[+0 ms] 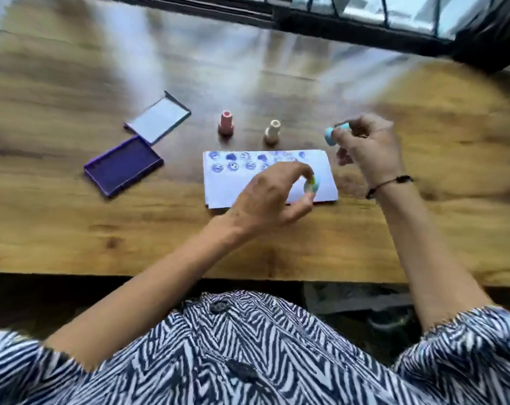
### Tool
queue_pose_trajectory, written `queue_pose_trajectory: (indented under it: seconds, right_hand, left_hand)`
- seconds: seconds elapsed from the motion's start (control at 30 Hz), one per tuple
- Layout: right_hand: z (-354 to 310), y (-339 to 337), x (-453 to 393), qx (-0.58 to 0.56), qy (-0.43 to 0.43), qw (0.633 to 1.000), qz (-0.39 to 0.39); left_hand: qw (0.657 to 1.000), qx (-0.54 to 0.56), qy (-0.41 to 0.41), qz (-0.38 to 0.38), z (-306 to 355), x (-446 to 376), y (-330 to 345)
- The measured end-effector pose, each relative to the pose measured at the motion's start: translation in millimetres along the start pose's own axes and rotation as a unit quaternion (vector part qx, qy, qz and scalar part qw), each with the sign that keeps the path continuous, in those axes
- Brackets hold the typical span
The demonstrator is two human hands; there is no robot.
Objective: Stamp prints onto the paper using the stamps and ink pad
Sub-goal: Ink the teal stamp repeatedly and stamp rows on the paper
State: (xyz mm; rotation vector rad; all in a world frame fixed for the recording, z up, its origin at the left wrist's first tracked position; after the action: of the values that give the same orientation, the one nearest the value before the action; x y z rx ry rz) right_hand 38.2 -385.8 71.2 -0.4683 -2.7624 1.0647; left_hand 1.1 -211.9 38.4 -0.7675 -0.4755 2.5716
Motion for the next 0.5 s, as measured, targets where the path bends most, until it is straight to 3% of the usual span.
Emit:
queue_pose_trajectory:
  seconds: [0.07, 0.17, 0.37, 0.5]
  right_hand:
    - [15, -8, 4, 0.006, 0.017, 1.000, 0.011]
    - [29, -4, 9, 0.035, 0.026, 0.999, 0.012]
    - [21, 13, 12, 0.240, -0.092, 0.966, -0.010]
    - [17, 15, 11, 0.314, -0.114, 0.942, -0.030]
  left_hand:
    - [0.998, -0.016, 0.017, -0.066, -1, -10, 22]
    - [0.993, -0.032, 0.022, -0.108, -10, -14, 42]
    - [0.995, -0.005, -0.027, -0.096, -19, -14, 44]
    - [0.995, 0.014, -0.048, -0.085, -20, -16, 40]
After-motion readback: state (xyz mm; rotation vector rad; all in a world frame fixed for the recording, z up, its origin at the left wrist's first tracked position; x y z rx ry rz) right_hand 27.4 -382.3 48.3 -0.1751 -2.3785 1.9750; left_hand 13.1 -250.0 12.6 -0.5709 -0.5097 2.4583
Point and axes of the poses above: each hand's wrist, its own x-axis away from the middle knuckle, its own y-axis out of the palm, z = x × y, the point moved 1 cm from there along -x, towards the middle knuckle, and after that the axes turned 13 degrees about x, right-handed, at the moved point
